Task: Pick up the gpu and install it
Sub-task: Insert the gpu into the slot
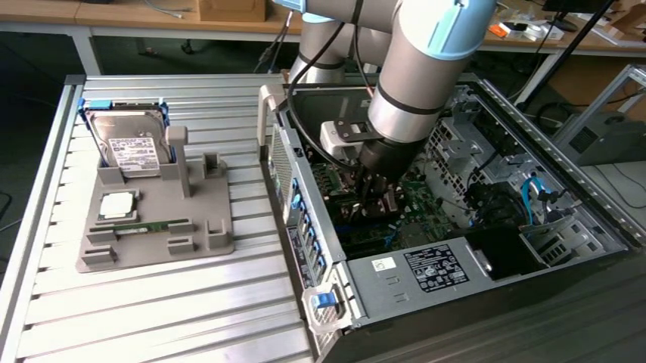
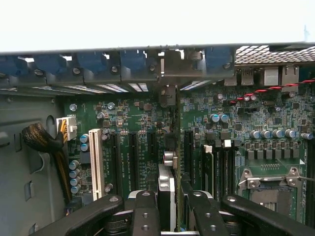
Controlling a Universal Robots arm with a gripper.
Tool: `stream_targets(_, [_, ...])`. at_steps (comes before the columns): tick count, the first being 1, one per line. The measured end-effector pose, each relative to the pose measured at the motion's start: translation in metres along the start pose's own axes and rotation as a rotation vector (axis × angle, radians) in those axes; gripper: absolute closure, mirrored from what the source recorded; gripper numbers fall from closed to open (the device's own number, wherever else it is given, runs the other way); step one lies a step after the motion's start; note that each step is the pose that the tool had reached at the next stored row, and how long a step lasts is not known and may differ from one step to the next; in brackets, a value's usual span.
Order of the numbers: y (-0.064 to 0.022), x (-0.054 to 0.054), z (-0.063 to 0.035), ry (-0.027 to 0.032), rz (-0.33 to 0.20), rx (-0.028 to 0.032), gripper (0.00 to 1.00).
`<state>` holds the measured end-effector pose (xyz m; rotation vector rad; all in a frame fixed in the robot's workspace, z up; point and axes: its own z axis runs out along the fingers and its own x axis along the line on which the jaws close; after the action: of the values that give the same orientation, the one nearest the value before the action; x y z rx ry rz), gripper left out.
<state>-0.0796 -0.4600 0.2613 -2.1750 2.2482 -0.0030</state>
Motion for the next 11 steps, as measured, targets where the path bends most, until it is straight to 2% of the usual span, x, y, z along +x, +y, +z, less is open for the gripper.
stream_targets(11, [0.0001,-0.0022,-0.0001,0.0024,-0.013,-0.0001,0.72])
